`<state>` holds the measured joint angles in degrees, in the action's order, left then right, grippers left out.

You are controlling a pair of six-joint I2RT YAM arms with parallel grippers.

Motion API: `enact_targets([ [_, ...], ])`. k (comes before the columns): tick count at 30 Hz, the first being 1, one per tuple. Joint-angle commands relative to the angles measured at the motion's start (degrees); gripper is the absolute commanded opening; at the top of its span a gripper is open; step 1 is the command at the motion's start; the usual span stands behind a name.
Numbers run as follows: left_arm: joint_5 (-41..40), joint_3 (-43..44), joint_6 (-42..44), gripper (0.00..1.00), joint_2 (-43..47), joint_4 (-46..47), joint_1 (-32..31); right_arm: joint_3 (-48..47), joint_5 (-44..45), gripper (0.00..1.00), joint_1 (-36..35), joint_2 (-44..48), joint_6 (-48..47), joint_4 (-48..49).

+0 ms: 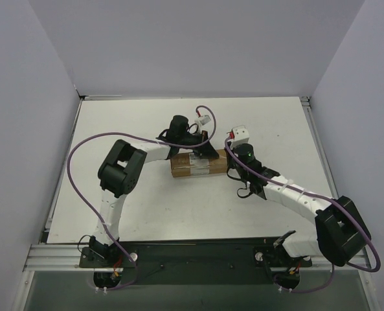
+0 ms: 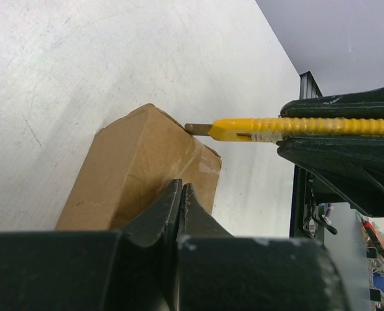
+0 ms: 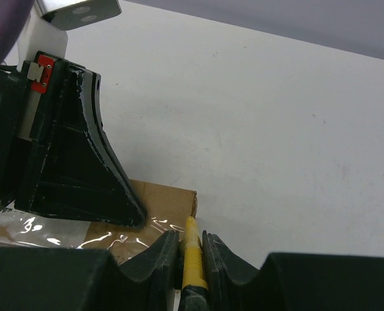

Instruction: Unpack the express box

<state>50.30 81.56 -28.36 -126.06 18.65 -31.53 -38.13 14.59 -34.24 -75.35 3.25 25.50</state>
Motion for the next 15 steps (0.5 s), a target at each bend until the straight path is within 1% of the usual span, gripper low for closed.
enact_targets([
  [1,-6.3,0.9,0.9,0.0,-3.2,0.4,0.9,0.4,0.9,0.0,-0.7,2.8,2.1,-5.8],
  [9,-6.5,0.6,0.1,0.0,-3.2,1.6,0.8,-0.9,-0.7,0.0,-0.8,4.2,4.2,-11.3],
  [13,-6.8,0.3,-0.6,0.0,-3.1,2.8,0.7,-1.7,0.5,0.0,-1.2,5.0,5.7,-14.5],
  [15,-6.9,0.2,-1.0,0.0,-3.2,3.5,0.4,-1.6,1.4,0.0,-1.6,5.2,5.6,-14.6],
])
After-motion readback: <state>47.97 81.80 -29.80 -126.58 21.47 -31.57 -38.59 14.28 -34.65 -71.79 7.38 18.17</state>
